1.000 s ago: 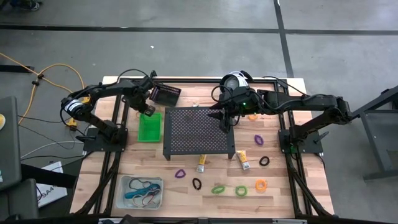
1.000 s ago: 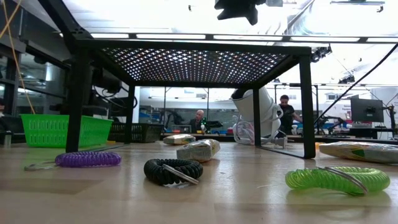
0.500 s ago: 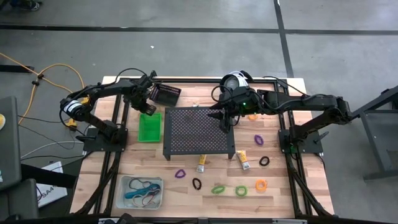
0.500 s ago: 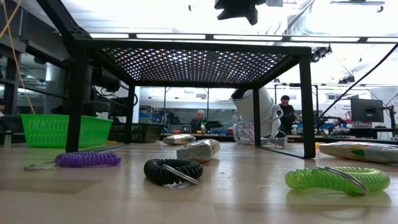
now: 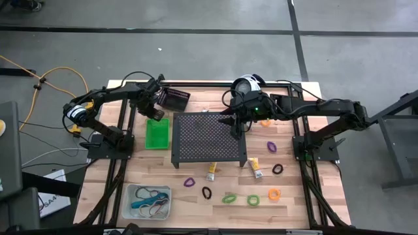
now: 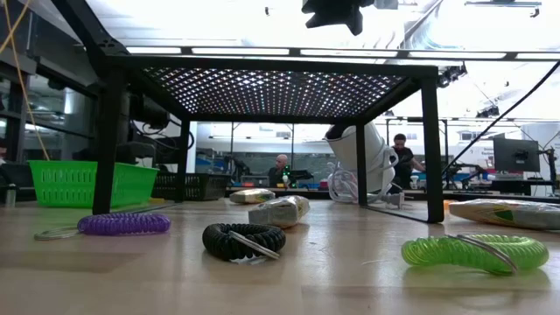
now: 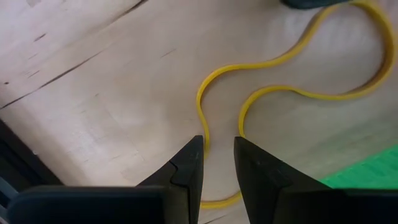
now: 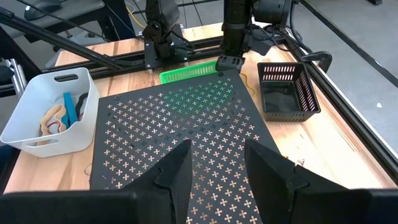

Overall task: Pick & Place Office Desk Supplies
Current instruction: Put the yellow rubber band into the white bin

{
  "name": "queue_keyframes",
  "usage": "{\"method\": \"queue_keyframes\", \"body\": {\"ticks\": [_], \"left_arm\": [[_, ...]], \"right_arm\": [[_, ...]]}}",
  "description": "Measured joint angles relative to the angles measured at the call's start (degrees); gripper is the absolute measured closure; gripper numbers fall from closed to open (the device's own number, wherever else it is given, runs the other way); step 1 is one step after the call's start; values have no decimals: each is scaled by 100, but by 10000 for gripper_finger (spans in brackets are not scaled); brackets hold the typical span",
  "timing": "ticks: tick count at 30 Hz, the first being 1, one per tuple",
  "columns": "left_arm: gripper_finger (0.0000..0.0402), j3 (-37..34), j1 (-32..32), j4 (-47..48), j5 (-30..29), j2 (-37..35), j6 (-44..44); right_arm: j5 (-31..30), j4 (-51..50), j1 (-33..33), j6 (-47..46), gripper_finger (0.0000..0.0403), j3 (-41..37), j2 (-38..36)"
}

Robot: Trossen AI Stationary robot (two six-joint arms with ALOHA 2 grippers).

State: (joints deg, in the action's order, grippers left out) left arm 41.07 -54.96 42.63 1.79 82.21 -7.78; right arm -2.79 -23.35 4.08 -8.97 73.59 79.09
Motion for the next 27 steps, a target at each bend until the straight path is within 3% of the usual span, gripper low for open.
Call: {"method": "queue_keyframes", "body": {"ticks": [7, 27], "left_arm": [[317, 4, -70, -127, 354, -4, 29], [319, 5, -20, -257, 410, 87, 18]], "right_arm": [[0, 2, 2, -1, 268, 2, 0], [0, 0, 1, 1, 268, -1, 0]]}}
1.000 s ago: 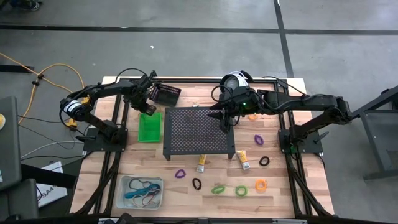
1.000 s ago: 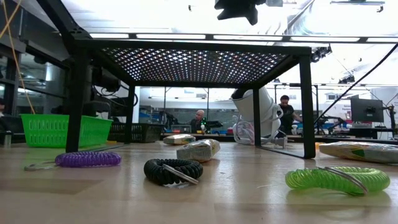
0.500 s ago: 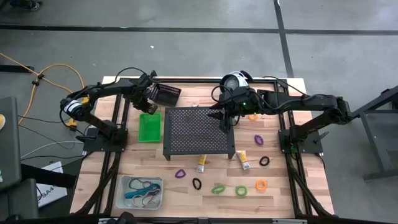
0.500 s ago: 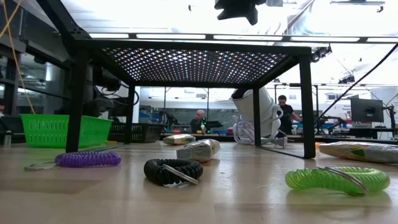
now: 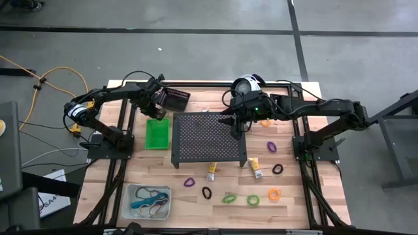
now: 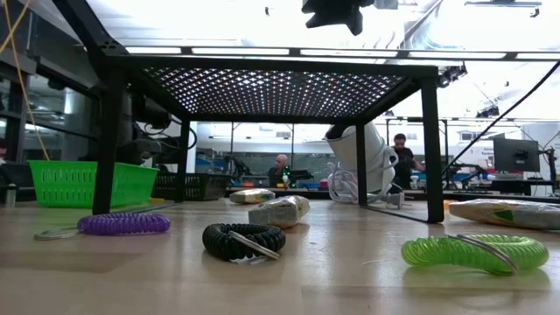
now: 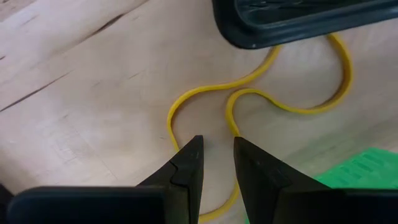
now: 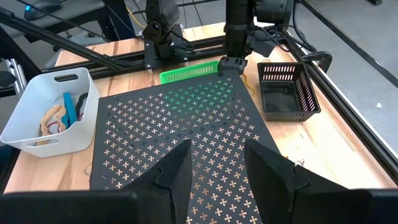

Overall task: Pick & Place Office Desk Supplies
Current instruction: Put the yellow rubber band into the white bin

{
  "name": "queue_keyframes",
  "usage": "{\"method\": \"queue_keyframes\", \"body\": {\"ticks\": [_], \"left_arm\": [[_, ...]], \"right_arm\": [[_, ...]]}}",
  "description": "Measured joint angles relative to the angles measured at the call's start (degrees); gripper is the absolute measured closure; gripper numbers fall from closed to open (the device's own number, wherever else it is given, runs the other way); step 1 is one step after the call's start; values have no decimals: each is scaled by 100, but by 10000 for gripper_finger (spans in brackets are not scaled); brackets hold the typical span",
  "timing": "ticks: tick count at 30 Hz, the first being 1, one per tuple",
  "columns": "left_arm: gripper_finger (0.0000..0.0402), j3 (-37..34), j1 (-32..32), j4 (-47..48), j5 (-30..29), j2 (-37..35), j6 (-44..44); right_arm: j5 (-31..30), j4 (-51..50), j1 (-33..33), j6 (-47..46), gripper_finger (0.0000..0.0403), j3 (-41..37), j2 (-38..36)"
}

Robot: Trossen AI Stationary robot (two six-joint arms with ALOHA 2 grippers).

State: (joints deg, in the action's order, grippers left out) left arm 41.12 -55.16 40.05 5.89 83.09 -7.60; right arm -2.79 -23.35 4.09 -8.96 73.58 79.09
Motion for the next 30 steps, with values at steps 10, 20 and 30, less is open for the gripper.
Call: {"method": "queue_keyframes", "body": {"ticks": [10, 20, 30], "left_arm": [[397, 0, -4, 15, -87, 7, -21], [401, -2, 69, 31, 36, 11, -82], [401, -9, 138, -68, 212, 13, -78]], "right_arm": [[1, 2, 0, 0, 268, 0, 0], [0, 0, -1, -1, 268, 2, 0], [0, 0, -1, 1, 268, 2, 0]]}}
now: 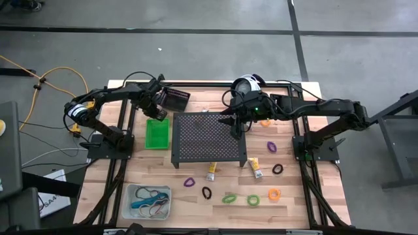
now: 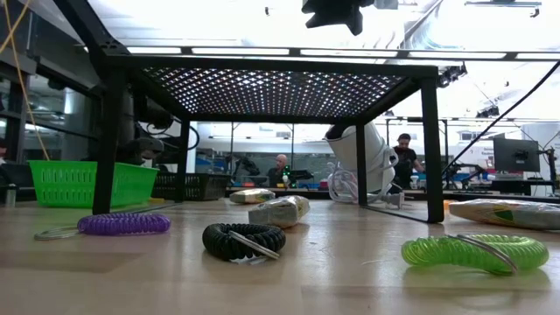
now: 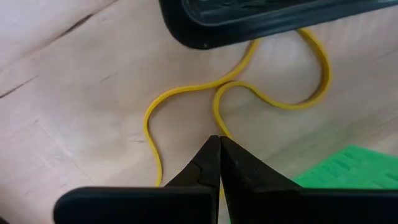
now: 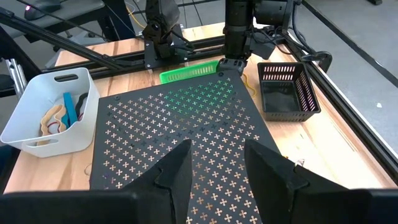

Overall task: Pick & Place Office Desk Supplies
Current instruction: Put the yellow rubber band into the white bin

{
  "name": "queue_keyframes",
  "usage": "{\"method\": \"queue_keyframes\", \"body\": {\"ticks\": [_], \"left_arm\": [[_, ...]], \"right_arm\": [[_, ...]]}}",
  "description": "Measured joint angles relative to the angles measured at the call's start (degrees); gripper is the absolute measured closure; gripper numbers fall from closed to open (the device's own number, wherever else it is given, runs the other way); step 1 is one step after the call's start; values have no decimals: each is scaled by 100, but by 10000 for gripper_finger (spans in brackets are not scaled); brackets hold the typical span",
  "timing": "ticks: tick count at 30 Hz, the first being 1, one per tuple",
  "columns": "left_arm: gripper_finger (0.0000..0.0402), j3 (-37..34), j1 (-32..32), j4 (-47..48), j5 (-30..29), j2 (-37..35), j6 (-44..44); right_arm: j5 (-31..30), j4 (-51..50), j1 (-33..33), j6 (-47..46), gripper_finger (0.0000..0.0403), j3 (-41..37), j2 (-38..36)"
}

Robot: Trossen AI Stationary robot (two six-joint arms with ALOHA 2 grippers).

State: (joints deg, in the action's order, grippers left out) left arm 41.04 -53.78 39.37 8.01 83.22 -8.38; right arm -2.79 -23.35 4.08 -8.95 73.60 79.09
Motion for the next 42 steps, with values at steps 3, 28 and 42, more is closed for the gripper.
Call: {"method": "queue_keyframes", "body": {"ticks": [3, 28, 42], "left_arm": [[401, 0, -4, -29, -10, -1, 0], [401, 0, 128, -589, 199, 12, 245], [401, 9, 178, -651, 203, -282, 254]], "right_arm": [[2, 0, 0, -2, 268, -2, 0], [0, 0, 1, -1, 268, -1, 0], [0, 0, 0, -2, 268, -2, 0]]}}
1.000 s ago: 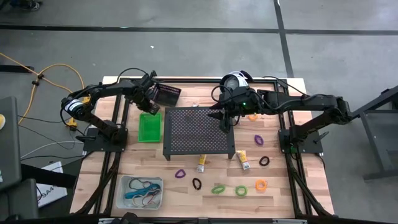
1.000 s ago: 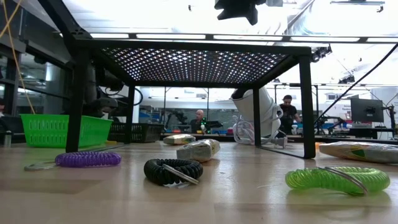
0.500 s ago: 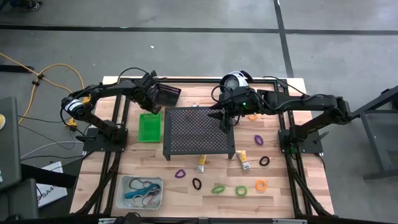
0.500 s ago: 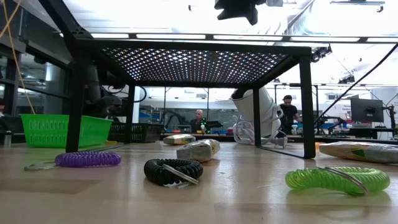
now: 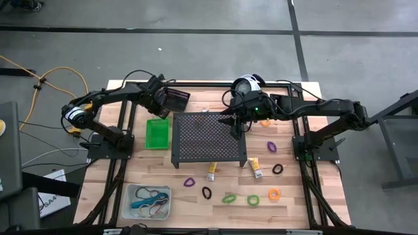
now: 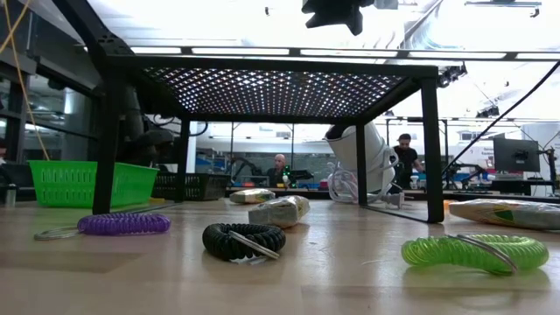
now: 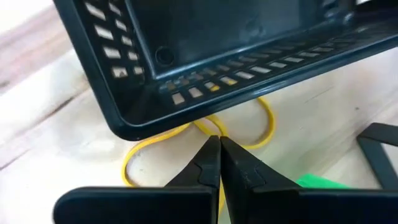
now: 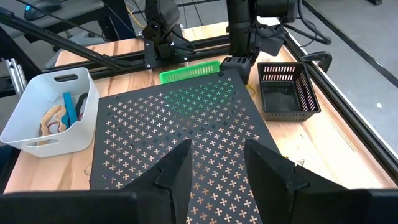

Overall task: Pick & Place Office Desk Supplies
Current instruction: Put the yellow rubber band into the white bin

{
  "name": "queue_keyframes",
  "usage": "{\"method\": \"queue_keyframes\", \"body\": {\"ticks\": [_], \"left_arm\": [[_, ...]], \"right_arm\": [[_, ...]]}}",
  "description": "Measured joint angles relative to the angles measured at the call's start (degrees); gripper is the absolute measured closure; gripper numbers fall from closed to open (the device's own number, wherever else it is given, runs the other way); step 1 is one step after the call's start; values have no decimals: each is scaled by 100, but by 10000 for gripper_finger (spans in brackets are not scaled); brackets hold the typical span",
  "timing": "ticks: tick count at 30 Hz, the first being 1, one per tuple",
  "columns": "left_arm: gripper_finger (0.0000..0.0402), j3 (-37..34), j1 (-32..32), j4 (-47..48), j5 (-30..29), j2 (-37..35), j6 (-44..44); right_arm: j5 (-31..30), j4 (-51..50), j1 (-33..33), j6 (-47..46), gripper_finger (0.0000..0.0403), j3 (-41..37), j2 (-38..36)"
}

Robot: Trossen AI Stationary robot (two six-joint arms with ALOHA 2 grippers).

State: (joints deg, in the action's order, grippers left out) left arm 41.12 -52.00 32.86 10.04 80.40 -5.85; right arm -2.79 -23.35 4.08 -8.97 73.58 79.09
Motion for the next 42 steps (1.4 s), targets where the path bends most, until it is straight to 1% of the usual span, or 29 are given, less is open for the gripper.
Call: {"method": "queue_keyframes", "body": {"ticks": [10, 23, 27, 36, 42], "left_arm": [[401, 0, 282, -144, -125, -26, -42], [401, 0, 305, -141, -181, -44, -57], [401, 0, 305, -98, -188, -204, -57], [401, 0, 305, 243, -466, -800, -55], [401, 0, 349, 357, -574, -882, -57]], "right_arm": [[0, 0, 0, 0, 268, 0, 0], [1, 0, 0, 2, 268, 0, 0], [2, 2, 0, 0, 268, 0, 0], [0, 1, 0, 1, 268, 0, 0], [2, 0, 2, 0, 268, 0, 0]]}}
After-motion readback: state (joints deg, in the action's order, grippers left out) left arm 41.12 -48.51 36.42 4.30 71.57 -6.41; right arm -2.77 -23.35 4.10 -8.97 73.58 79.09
